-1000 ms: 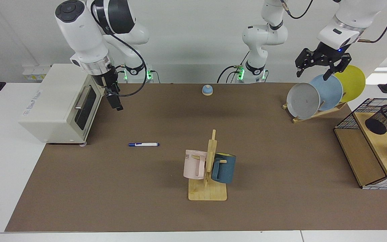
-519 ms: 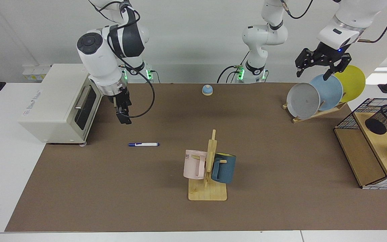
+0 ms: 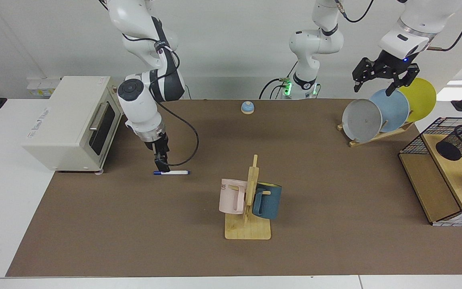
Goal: Put markers into pen holder
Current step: 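Move the right gripper toward the white marker on the table, then close the right gripper on the white marker and lift it, then carry the marker to the middle while the left gripper reaches in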
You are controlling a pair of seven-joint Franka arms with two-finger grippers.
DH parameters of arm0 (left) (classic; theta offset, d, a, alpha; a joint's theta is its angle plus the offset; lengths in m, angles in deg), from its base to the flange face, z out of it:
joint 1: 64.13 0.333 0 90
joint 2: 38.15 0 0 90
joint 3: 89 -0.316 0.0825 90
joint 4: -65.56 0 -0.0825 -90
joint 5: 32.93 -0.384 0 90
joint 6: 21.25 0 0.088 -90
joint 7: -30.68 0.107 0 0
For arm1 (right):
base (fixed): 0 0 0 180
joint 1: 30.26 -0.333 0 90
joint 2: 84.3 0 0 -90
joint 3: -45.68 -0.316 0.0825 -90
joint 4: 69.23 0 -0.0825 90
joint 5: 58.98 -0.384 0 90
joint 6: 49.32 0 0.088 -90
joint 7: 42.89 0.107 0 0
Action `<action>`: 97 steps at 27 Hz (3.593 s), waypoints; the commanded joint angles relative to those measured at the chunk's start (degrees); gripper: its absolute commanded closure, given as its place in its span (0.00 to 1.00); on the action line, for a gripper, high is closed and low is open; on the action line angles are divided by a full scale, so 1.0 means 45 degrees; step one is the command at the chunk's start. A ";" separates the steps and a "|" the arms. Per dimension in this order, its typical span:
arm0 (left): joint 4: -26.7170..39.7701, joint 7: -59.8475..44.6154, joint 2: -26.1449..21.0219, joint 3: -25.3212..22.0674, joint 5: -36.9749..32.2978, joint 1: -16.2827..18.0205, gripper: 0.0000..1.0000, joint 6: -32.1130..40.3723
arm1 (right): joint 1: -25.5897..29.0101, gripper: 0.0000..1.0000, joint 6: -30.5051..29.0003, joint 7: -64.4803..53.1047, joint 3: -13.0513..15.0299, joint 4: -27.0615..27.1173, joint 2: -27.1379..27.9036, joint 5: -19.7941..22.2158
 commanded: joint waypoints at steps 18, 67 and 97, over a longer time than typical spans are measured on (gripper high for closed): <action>0.0067 -0.0117 0.0107 -0.0106 -0.0145 -0.0078 0.00 0.0135 | 0.0295 0.07 -0.3375 -0.0996 0.0056 -0.1383 0.1321 0.0090; 0.0086 -0.0254 0.0127 -0.0029 -0.0106 -0.0215 0.00 0.0154 | 0.0373 1.00 0.2892 -0.1270 0.0017 0.0667 -0.2680 0.0169; 0.0145 -0.0097 0.0127 0.0108 0.0089 -0.0293 0.00 0.0076 | 0.0041 1.00 0.6078 -0.1153 -0.0198 0.1937 -0.3991 -0.0984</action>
